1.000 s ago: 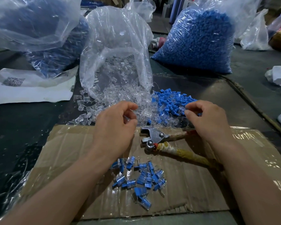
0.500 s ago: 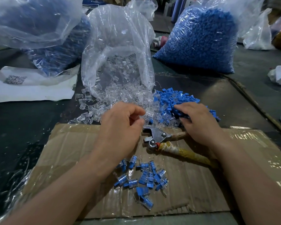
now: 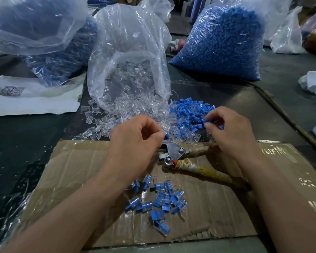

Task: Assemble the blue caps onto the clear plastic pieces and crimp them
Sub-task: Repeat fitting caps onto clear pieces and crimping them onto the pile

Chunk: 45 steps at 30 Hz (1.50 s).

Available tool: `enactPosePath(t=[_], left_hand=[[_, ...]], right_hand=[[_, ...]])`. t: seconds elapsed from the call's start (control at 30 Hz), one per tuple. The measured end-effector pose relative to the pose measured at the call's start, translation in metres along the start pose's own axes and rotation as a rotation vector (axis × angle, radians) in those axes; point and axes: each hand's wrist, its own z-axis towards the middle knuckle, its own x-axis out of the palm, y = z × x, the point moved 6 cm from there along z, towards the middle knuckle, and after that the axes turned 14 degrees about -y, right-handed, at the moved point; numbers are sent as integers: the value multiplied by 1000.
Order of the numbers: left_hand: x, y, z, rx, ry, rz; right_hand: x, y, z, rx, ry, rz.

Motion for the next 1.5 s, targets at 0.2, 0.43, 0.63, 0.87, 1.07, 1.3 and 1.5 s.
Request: enactPosePath(t=[0.2,0.43,0.63,0.87,1.07,1.3,1.5], left_hand=[[4,7,0,-213,82,-247],[10,8,-2,-278,160,-358],[10,4,-3,-218,171,-356],[9,-2,-3,-143,158,-313],[6,-5,-3,-55,133,-255],[5,-6,-2,-59,114,-255],[6,-4,-3,-217,189,-376]], right_hand=[[-11,40,-20,151,43,504],[-12,75,-37,17,34,634],[-10,81,-41,-48,26,531],[-9,80,-42,-101,11,449],[-11,80,-43,-93,9,428],[-5,80,-45,-150,70,387],[-9,83,-42,-226,130,524]])
